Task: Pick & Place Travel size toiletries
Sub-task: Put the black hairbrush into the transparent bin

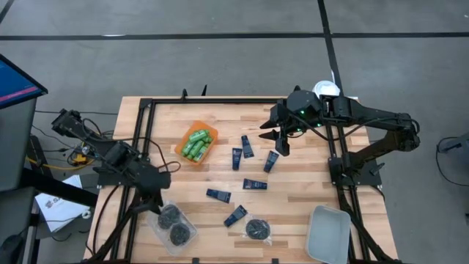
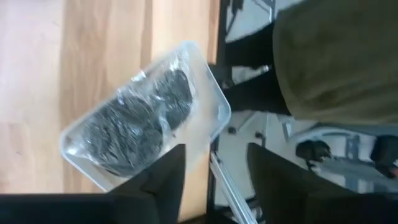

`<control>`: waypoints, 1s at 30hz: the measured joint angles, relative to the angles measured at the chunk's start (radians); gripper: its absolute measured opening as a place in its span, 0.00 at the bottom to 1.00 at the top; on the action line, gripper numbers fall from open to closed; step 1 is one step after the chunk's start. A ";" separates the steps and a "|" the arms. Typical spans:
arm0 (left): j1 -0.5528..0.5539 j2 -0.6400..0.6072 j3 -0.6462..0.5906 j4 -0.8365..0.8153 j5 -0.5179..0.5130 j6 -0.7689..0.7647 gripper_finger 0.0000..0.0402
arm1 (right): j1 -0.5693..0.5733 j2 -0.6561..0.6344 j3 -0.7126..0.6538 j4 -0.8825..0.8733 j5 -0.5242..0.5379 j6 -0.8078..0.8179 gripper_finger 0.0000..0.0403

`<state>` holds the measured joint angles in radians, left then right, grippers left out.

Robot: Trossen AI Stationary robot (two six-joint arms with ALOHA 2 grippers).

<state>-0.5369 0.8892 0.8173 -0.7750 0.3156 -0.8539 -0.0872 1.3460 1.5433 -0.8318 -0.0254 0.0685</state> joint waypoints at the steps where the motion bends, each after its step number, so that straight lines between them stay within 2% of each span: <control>1: 0.000 0.000 0.000 0.001 -0.015 0.000 0.37 | 0.000 0.000 0.000 0.000 0.000 0.007 0.34; 7: 0.000 0.068 0.000 0.029 -0.059 0.033 0.12 | 0.003 0.000 -0.005 -0.050 0.001 0.028 0.34; 10: 0.000 0.111 0.000 0.045 -0.061 0.043 0.02 | 0.003 0.000 -0.056 -0.098 0.003 0.124 0.33; 17: 0.023 0.117 0.000 0.050 -0.062 0.042 0.02 | 0.070 0.001 -0.258 -0.137 -0.028 0.373 0.32; 23: 0.105 0.033 0.000 0.055 -0.062 0.068 0.01 | 0.201 0.001 -0.411 -0.027 -0.030 0.607 0.31; 27: 0.176 -0.034 0.000 0.060 -0.093 0.126 0.01 | 0.280 0.018 -0.463 0.046 -0.027 0.793 0.33; 30: 0.225 -0.084 0.000 0.059 -0.135 0.198 0.03 | 0.333 0.061 -0.471 0.044 -0.027 0.883 0.39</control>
<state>-0.3116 0.8056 0.8173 -0.7157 0.1809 -0.6557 0.2459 1.4070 1.0720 -0.7878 -0.0528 0.9512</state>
